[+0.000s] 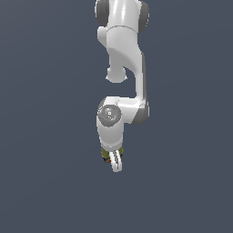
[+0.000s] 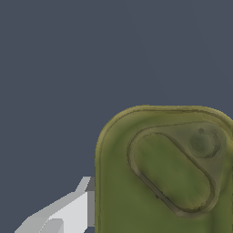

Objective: Pick up the object and move it to a goal position.

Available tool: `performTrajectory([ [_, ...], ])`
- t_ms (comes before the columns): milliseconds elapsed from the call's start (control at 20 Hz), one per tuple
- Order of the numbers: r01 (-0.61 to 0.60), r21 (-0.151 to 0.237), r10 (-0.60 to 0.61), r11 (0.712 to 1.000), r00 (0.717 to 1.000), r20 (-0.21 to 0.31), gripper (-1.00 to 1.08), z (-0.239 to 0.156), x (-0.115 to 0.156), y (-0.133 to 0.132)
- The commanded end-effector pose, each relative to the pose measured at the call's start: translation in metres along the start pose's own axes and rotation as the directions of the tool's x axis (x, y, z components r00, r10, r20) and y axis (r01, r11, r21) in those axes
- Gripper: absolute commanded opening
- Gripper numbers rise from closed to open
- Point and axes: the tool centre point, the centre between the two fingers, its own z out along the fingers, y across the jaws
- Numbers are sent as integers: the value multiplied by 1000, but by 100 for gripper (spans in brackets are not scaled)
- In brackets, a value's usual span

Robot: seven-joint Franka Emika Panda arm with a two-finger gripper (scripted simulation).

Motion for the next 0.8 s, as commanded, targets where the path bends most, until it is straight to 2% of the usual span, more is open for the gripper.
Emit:
performTrajectory([
  [0,0,1,0,1000,1000,0,-100,0,0,0],
  [400,0,0,0,1000,1000,0,-100,-9,0,3],
  [750,0,0,0,1000,1000,1,-100,-42,-2,12],
])
